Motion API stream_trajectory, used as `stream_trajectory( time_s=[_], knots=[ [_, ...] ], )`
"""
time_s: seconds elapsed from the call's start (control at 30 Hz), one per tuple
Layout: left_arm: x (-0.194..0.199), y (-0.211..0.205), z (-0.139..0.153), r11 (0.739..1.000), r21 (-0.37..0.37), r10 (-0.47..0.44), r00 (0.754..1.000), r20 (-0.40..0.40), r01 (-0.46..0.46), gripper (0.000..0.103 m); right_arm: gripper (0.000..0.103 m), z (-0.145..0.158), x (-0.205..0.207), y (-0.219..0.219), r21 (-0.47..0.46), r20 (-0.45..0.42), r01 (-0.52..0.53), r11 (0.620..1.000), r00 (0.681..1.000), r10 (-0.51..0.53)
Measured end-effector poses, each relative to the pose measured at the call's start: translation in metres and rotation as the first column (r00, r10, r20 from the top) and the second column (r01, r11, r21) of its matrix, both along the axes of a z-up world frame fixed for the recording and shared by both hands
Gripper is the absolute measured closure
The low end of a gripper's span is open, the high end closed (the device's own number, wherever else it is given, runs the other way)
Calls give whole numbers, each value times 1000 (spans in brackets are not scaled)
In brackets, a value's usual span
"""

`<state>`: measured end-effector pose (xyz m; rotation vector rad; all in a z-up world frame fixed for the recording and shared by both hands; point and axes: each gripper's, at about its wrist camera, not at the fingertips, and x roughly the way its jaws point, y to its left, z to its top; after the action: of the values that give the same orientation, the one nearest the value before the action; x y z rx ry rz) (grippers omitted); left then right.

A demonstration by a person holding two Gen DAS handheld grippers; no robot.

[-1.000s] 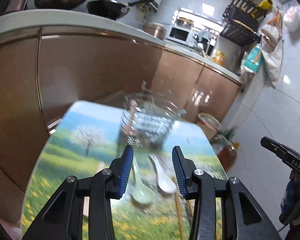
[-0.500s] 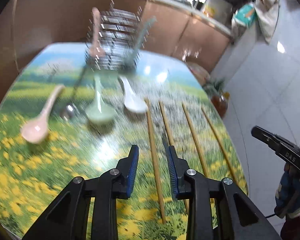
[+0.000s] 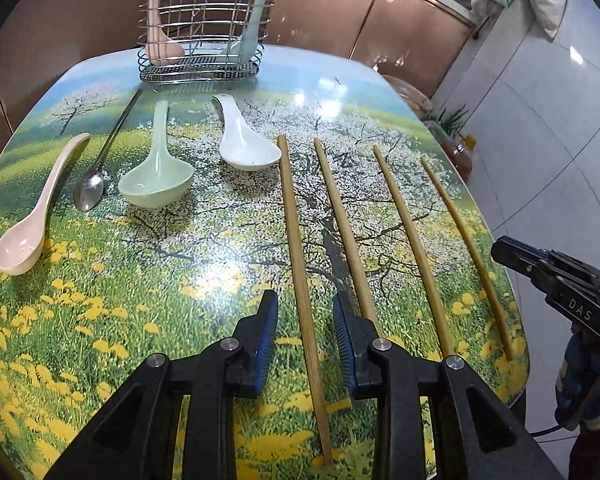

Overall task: Organize utensils
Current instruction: 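Grasp a wooden chopstick with the left tool while the right tool grasps another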

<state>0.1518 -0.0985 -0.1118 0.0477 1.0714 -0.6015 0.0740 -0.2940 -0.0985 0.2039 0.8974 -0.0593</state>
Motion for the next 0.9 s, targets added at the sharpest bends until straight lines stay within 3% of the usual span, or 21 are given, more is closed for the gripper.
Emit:
stream_trajectory(
  time_s=[0.23,0.5,0.9],
  knots=[
    [5,-16,-1,999,52,-11,1000,-5,11,85,92,-10,12,-5,-4,-58,1,1000,998,-1],
    [14,-29,0,994,102,-37,999,-36,41,85,92,-13,24,-5,-23,-125,4,1000,992,-7],
    [18,-33,-2,994,103,-38,998,-42,42,85,92,-19,32,-11,-10,-173,-3,1000,985,2]
  ],
)
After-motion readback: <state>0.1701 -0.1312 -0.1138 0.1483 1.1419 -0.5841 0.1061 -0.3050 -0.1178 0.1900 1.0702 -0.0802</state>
